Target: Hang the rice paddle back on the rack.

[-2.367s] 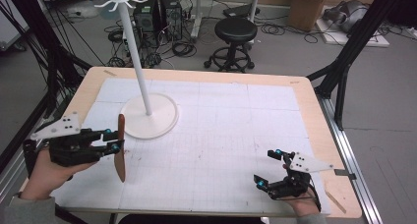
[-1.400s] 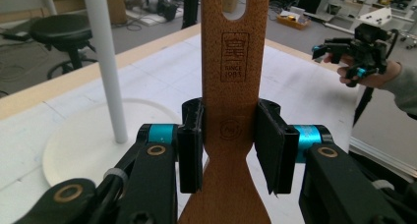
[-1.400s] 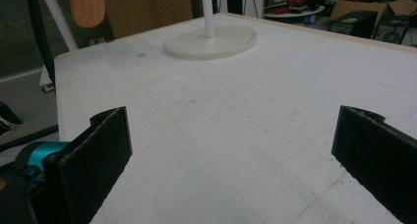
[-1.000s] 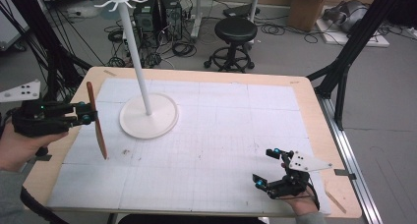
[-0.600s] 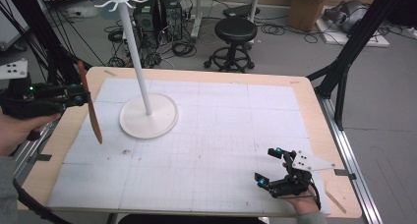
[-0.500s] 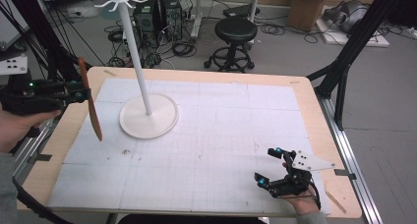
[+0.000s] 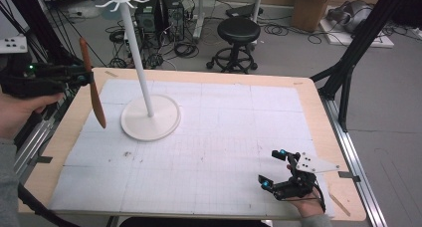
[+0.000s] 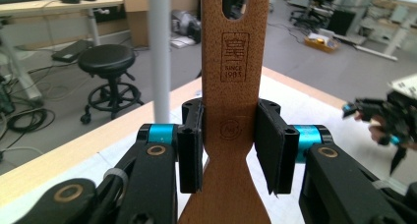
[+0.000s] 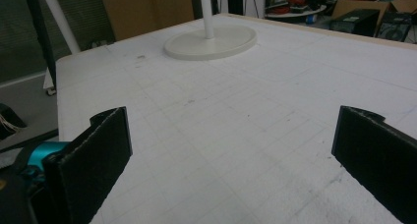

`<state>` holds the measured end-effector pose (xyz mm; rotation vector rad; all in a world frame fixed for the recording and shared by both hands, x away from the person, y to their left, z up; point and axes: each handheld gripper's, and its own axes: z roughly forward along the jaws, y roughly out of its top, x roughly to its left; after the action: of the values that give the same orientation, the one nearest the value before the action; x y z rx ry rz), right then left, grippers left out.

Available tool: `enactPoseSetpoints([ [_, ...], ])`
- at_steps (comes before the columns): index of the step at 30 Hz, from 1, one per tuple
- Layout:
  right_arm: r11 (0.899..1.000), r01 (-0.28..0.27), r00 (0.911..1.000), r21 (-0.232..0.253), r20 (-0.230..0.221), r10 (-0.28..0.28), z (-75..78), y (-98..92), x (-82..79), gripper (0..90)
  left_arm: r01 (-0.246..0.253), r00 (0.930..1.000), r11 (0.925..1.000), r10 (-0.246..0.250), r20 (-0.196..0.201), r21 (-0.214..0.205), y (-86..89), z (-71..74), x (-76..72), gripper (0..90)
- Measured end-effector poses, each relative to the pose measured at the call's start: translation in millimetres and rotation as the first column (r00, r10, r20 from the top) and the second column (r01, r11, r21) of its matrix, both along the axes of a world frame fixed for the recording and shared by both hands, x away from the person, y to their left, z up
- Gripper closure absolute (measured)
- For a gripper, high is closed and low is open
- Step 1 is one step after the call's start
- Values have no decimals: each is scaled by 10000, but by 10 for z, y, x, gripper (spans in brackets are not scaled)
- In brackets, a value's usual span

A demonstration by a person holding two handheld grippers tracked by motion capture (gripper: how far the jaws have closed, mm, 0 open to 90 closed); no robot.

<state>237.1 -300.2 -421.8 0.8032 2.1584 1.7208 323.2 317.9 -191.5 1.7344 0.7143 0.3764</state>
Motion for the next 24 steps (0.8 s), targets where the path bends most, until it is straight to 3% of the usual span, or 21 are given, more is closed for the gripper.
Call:
enactPoseSetpoints([
  [5, 10000, 53, 9999, -43, 97, -52, 11, -17, 5, 3, -224, 9997, 9997, 224, 34, -139, 11, 36, 50, 650],
  [17, 9999, 126, 9999, -38, 93, -125, 6, -42, 31, 3, -442, 9990, 9989, 441, 45, 128, -57, 233, 237, 650],
  [21, 9999, 141, 9999, -25, 56, -141, 6, -52, 34, 3, -547, 9984, 9984, 548, 115, -113, -57, 278, 298, 650],
  [24, 9999, 153, 9998, 9, 101, -153, 10, -55, 33, 3, -539, 9985, 9985, 539, 98, 10, -77, 310, 332, 650],
])
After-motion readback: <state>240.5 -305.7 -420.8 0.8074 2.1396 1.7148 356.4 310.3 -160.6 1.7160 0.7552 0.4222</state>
